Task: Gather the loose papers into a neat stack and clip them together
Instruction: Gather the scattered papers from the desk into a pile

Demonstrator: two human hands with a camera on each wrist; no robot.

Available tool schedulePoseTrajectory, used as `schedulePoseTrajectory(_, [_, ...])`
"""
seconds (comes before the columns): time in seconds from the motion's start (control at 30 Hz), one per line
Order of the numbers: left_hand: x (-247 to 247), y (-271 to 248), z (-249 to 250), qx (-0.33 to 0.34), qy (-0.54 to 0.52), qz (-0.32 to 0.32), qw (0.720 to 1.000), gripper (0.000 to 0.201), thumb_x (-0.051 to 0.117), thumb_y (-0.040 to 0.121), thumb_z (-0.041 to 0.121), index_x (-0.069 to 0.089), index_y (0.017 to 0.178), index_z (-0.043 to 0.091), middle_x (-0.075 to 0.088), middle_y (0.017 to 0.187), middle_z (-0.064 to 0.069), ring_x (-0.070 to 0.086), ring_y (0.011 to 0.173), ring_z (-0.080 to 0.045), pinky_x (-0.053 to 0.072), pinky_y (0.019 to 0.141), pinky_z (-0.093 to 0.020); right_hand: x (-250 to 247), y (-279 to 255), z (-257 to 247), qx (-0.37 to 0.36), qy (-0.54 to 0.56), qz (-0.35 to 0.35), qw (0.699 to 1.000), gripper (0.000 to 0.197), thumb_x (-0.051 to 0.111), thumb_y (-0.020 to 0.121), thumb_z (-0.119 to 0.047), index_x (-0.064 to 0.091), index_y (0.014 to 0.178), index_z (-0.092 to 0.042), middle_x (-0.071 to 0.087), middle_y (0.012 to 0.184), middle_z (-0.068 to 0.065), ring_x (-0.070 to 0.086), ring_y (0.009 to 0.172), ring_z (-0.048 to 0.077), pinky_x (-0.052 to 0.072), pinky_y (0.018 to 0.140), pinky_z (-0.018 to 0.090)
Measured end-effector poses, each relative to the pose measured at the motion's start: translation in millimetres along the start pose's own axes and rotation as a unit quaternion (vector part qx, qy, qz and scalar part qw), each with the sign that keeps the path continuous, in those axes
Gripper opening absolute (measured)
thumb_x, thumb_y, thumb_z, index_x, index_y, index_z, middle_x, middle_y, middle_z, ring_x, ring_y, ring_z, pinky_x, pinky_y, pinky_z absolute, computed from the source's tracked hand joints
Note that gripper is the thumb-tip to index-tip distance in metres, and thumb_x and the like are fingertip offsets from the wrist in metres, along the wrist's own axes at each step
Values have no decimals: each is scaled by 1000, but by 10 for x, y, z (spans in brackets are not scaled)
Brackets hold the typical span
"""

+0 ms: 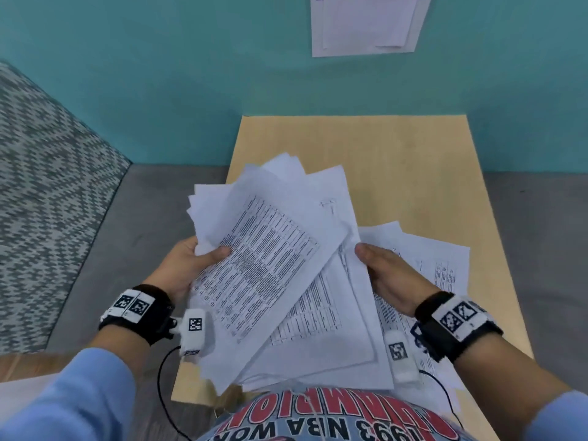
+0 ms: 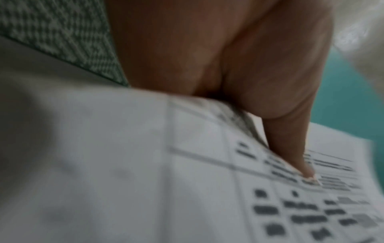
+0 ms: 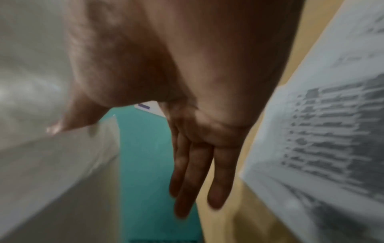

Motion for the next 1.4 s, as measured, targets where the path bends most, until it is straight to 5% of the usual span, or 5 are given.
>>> schedulePoseTrajectory(0.4, [706,-87,27,29,21,-57,998,44,77,90,8,68,133,13,78,127,-4,73,121,-28,53,106,-45,-93,-98,-215,-72,-64,114,989,36,73,93,-6,70,129,-9,79,121,2,74,115,20,56,103,39])
schedulePoseTrajectory(0.6, [915,-307,273,126,109,-12,986,33,83,81,30,61,66,12,63,52,15,58,46,-4,49,57,-21,-159,-424,-344,-187,-164,191,949,23,83,87,-19,76,109,-18,81,103,-6,75,96,3,56,83,17])
schedulePoseTrajectory(0.97, [1123,-93,115,151,134,55,978,45,86,83,53,61,80,15,67,78,-4,60,63,-21,50,68,-34,-268,-315,-215,-203,-108,268,936,18,83,85,-37,69,93,-29,42,40,-18,37,35,0,34,46,17])
schedulePoseTrajectory(1.23, [1277,-108,163,148,134,6,980,24,79,92,6,75,96,30,76,82,32,69,80,12,52,79,-22,-431,-174,-108,-178,-157,289,927,29,82,86,-42,76,106,-21,77,84,23,69,62,37,60,59,43])
schedulePoseTrajectory(1.4, [1266,-140,326,186,55,23,981,31,77,93,5,72,121,18,80,100,27,74,101,7,57,88,-14,-415,-272,-240,-227,-149,284,920,7,79,91,-24,75,90,-19,72,75,-21,69,64,-2,53,63,15])
Point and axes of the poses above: each hand's wrist, its own y-axis towards the middle knuckle, its own x-axis out of the palm, z = x × y, the point moved 5 cm from there along y, towards the middle knuckle
